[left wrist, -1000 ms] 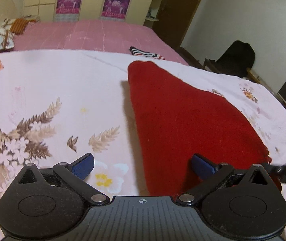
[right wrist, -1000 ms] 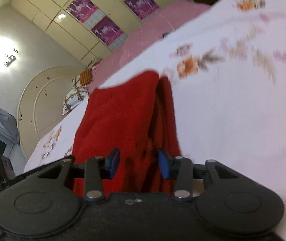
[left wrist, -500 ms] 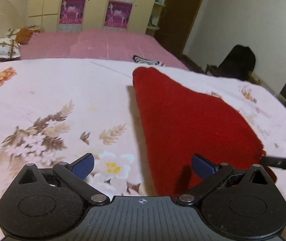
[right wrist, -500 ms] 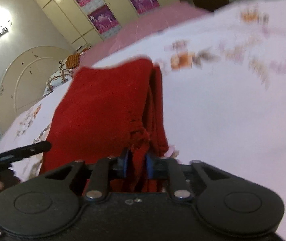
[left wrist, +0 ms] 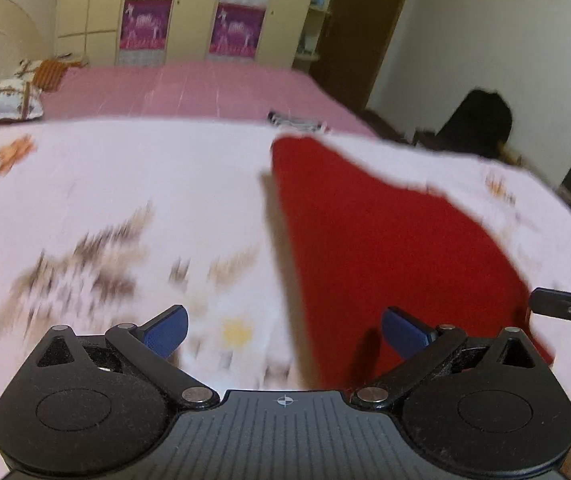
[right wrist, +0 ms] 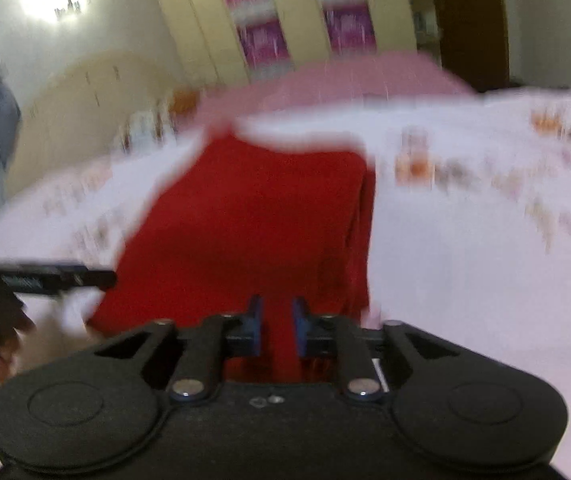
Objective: Fold small clothes
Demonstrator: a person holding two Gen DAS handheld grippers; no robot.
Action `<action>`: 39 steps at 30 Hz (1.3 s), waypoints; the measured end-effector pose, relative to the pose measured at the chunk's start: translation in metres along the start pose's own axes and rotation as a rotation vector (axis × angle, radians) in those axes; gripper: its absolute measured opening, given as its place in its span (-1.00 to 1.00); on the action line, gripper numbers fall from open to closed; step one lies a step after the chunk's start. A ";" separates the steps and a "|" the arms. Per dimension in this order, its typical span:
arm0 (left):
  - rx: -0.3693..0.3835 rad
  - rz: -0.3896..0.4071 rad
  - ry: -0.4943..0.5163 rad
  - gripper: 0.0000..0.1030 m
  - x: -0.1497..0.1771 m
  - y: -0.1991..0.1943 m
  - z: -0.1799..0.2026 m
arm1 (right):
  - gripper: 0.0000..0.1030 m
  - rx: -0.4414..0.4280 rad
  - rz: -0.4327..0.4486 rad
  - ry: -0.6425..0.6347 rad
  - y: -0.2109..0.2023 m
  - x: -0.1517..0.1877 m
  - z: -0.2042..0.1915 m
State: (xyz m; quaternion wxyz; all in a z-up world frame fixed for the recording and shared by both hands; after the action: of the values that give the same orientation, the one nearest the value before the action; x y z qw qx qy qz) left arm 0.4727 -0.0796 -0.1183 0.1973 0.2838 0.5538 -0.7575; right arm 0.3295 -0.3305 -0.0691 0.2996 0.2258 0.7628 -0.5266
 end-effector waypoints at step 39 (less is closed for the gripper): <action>-0.001 -0.086 0.077 1.00 -0.031 0.038 0.026 | 0.15 0.074 -0.084 0.115 0.048 -0.035 0.043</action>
State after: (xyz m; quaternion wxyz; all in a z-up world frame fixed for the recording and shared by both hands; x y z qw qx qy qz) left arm 0.5136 -0.1167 -0.1201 0.1432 0.2888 0.5730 -0.7535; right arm 0.3958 -0.3552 -0.0885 0.2243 0.2346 0.7676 -0.5526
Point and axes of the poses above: each gripper's, at about its wrist camera, not at the fingertips, and y roughly the way its jaws point, z to its right, x to its underside, the point moved 7 cm from there along y, roughly the way its jaws point, and after that the axes turned 5 degrees about -z, right-handed, at the moved point
